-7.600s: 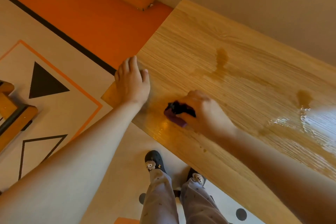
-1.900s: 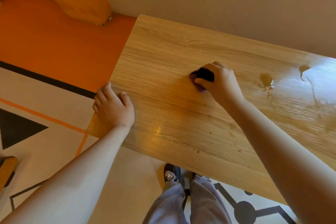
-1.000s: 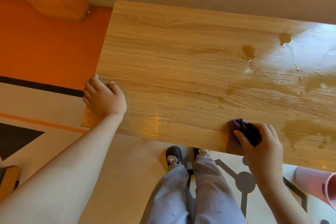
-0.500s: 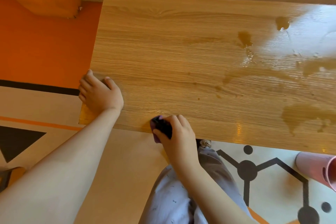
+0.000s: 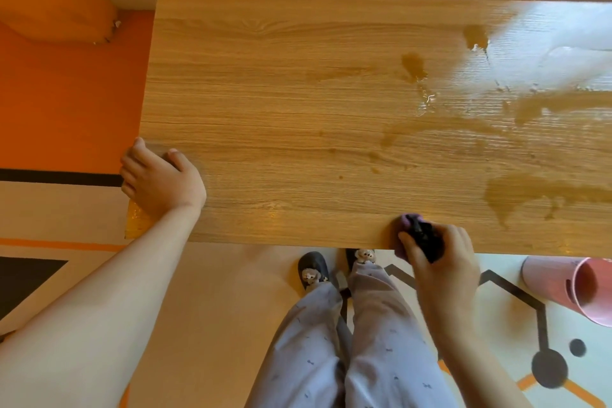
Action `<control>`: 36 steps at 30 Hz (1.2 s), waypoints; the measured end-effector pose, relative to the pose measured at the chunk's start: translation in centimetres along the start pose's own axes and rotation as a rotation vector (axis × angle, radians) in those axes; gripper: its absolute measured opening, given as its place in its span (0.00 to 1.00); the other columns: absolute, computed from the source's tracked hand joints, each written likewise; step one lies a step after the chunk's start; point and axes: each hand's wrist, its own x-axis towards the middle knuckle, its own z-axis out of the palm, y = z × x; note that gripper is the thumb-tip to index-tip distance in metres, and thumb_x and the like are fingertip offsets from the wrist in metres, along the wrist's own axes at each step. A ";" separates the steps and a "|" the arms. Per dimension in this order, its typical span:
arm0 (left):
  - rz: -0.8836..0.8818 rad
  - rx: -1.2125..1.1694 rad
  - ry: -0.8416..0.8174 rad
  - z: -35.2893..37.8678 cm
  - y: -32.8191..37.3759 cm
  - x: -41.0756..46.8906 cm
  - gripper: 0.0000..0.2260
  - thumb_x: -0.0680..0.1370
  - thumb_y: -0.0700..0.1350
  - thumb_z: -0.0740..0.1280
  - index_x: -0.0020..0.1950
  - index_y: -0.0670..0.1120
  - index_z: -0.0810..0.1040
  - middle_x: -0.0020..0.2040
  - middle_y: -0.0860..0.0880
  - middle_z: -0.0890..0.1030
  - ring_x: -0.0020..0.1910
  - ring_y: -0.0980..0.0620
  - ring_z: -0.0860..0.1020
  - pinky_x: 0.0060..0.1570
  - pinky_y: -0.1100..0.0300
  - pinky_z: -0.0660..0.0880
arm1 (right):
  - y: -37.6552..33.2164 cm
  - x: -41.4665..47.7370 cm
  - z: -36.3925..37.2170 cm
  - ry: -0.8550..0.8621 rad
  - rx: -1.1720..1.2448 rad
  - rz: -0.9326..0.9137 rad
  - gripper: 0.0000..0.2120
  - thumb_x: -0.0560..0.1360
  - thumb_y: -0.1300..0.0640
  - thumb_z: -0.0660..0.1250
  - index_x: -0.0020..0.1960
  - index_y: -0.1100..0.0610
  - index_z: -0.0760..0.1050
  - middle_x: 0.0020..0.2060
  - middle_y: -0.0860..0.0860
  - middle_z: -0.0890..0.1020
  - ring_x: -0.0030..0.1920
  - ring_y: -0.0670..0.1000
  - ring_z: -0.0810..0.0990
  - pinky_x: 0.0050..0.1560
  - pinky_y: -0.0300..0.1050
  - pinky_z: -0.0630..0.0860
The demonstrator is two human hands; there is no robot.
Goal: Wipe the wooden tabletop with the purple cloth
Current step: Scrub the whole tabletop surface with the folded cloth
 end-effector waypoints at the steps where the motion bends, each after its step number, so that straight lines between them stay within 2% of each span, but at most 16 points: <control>1: 0.001 0.000 0.002 0.0 0.0 0.0 0.23 0.79 0.49 0.55 0.72 0.41 0.62 0.71 0.40 0.66 0.70 0.40 0.64 0.67 0.45 0.59 | -1.2 0.0 1.2 -0.040 0.013 -0.045 0.11 0.68 0.60 0.75 0.46 0.61 0.76 0.41 0.52 0.76 0.43 0.54 0.75 0.41 0.37 0.64; 5: 0.002 -0.006 0.003 0.1 0.0 0.0 0.23 0.80 0.49 0.56 0.73 0.41 0.62 0.71 0.40 0.66 0.70 0.39 0.64 0.68 0.45 0.59 | -6.8 0.6 6.4 -0.199 0.052 -0.207 0.13 0.67 0.57 0.76 0.47 0.59 0.76 0.43 0.51 0.77 0.45 0.52 0.75 0.42 0.39 0.66; 8: -0.005 -0.010 0.001 0.1 0.0 0.0 0.23 0.80 0.49 0.56 0.73 0.41 0.62 0.71 0.40 0.66 0.70 0.39 0.64 0.68 0.45 0.58 | -10.3 1.8 9.4 -0.283 0.053 -0.326 0.12 0.71 0.54 0.72 0.49 0.59 0.74 0.46 0.53 0.76 0.49 0.54 0.74 0.42 0.43 0.69; 11: -0.008 -0.006 0.001 0.1 0.1 -0.1 0.23 0.80 0.49 0.56 0.73 0.41 0.62 0.71 0.40 0.66 0.70 0.39 0.64 0.68 0.45 0.58 | -11.2 3.1 10.3 -0.322 0.027 -0.343 0.13 0.73 0.52 0.69 0.52 0.59 0.73 0.49 0.53 0.75 0.52 0.52 0.71 0.44 0.43 0.68; 17: -0.004 -0.003 0.012 0.3 -0.1 0.1 0.23 0.80 0.49 0.56 0.73 0.41 0.62 0.71 0.40 0.66 0.70 0.39 0.64 0.68 0.44 0.59 | -6.6 5.0 6.0 -0.120 0.096 -0.162 0.13 0.71 0.55 0.73 0.51 0.60 0.76 0.46 0.50 0.77 0.46 0.47 0.72 0.44 0.36 0.64; 21: -0.007 -0.007 0.005 0.4 -0.1 0.1 0.23 0.80 0.49 0.56 0.73 0.41 0.62 0.71 0.39 0.66 0.70 0.39 0.64 0.68 0.44 0.58 | -2.0 6.5 1.5 0.048 0.025 -0.039 0.13 0.71 0.55 0.73 0.49 0.62 0.75 0.45 0.55 0.78 0.46 0.52 0.75 0.43 0.37 0.63; 25: 0.007 -0.079 -0.017 -0.1 -0.3 -0.1 0.24 0.80 0.50 0.59 0.73 0.41 0.62 0.73 0.41 0.64 0.72 0.39 0.61 0.71 0.44 0.56 | -0.4 6.3 -0.1 0.102 0.010 0.046 0.13 0.72 0.55 0.71 0.50 0.63 0.75 0.46 0.57 0.77 0.46 0.56 0.76 0.43 0.38 0.63; 27: 0.135 -0.145 -0.047 -0.5 -0.4 -0.6 0.25 0.79 0.51 0.62 0.73 0.42 0.64 0.75 0.42 0.61 0.74 0.41 0.59 0.73 0.44 0.55 | -1.0 5.9 0.7 0.102 -0.017 0.052 0.13 0.72 0.55 0.71 0.50 0.63 0.74 0.45 0.57 0.77 0.46 0.57 0.76 0.43 0.40 0.63; 30: 0.430 -0.220 -0.119 -0.2 1.7 -2.2 0.24 0.79 0.51 0.62 0.72 0.42 0.66 0.75 0.43 0.62 0.73 0.43 0.59 0.72 0.44 0.56 | -4.0 4.8 3.5 0.012 -0.010 -0.079 0.12 0.71 0.55 0.72 0.49 0.61 0.75 0.45 0.54 0.77 0.46 0.54 0.75 0.43 0.40 0.66; 34: 0.581 -0.223 -0.167 1.6 7.0 -2.7 0.19 0.79 0.46 0.61 0.68 0.39 0.70 0.71 0.42 0.68 0.70 0.41 0.65 0.69 0.42 0.61 | -9.7 4.4 8.9 -0.139 -0.011 -0.291 0.12 0.72 0.54 0.71 0.47 0.61 0.74 0.44 0.54 0.77 0.46 0.54 0.75 0.39 0.42 0.70; 36: 0.622 -0.190 -0.173 2.6 8.4 -2.4 0.19 0.78 0.45 0.59 0.66 0.38 0.72 0.69 0.41 0.71 0.68 0.39 0.68 0.67 0.42 0.64 | -11.6 5.5 10.5 -0.153 -0.001 -0.349 0.12 0.73 0.53 0.69 0.48 0.61 0.74 0.45 0.55 0.77 0.47 0.55 0.74 0.41 0.43 0.71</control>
